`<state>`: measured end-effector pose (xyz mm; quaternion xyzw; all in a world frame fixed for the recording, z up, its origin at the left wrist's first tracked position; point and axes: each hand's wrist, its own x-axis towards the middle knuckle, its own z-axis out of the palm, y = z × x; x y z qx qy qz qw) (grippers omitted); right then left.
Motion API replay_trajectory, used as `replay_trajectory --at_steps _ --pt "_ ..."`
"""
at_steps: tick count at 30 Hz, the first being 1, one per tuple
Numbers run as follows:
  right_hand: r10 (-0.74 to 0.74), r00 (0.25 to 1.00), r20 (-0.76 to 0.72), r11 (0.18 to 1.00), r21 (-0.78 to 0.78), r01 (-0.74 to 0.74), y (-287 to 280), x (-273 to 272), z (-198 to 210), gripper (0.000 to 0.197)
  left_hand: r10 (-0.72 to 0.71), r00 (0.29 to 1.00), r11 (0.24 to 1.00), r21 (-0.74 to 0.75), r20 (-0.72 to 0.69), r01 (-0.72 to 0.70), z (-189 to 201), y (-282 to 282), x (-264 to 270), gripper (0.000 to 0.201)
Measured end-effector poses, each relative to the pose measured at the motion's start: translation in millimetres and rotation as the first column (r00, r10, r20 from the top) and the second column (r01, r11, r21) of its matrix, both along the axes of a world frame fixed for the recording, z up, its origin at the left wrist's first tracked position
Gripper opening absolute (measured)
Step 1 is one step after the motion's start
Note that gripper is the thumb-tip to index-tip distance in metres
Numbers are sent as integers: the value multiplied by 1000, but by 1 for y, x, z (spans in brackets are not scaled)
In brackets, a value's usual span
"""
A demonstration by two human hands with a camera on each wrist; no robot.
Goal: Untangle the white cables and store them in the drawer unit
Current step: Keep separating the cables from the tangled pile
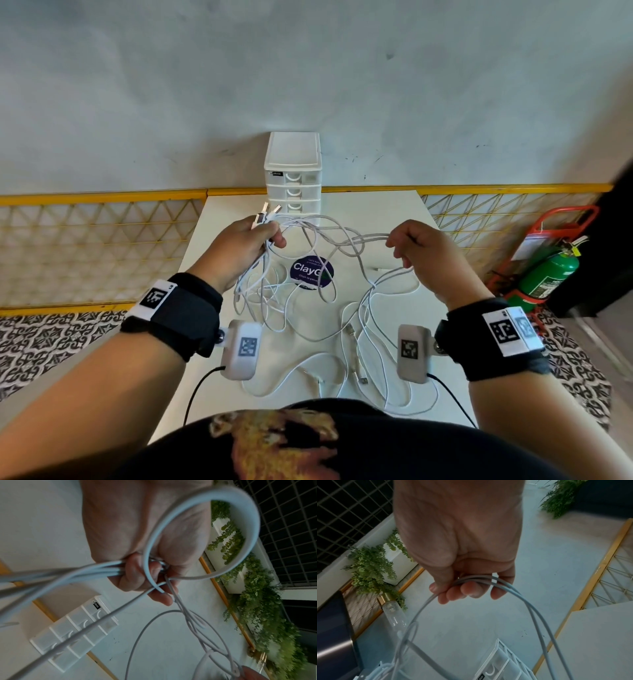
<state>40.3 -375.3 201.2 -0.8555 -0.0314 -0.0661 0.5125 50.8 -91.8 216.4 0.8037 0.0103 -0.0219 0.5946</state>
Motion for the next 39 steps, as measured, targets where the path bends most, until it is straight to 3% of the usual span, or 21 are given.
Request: replay_trajectory --at_steps 8,13,16,21,25,29,31,33,35,37,39 --pt "26 999 28 1000 -4 -26 24 -4 2 25 -139 990 987 88 5 138 -8 -18 -2 29" --pt "63 996 60 996 61 -66 33 -8 0 8 -126 992 989 81 21 124 -6 -22 -3 33" --pt "113 989 98 990 68 -120 36 -13 3 14 -122 992 990 70 34 119 -3 -24 -3 32" --pt "306 942 137 949 -130 -289 39 -19 7 31 -130 989 991 16 72 129 1 -27 -2 32" --pt "293 951 98 956 -60 -288 42 -21 1 27 -117 990 993 21 75 116 2 -28 3 30" --pt "219 963 156 967 -168 -193 40 -19 -11 28 -122 991 992 26 59 121 -1 -28 2 29" --pt "166 970 179 968 -216 -125 41 -19 -17 44 -119 991 993 12 68 119 0 -31 1 29" --pt "51 973 224 966 -257 9 42 -19 -23 63 -92 992 996 -13 85 93 2 -32 0 31" --pt "-118 951 286 954 -233 188 42 -18 -25 69 -72 993 996 -49 96 77 4 -32 2 34" --pt "-233 941 246 939 -195 284 40 -16 -25 58 -66 994 994 -77 92 73 5 -31 2 33" --pt "-258 958 123 944 -178 277 41 -15 -25 35 -72 994 993 -87 85 80 5 -32 3 32"
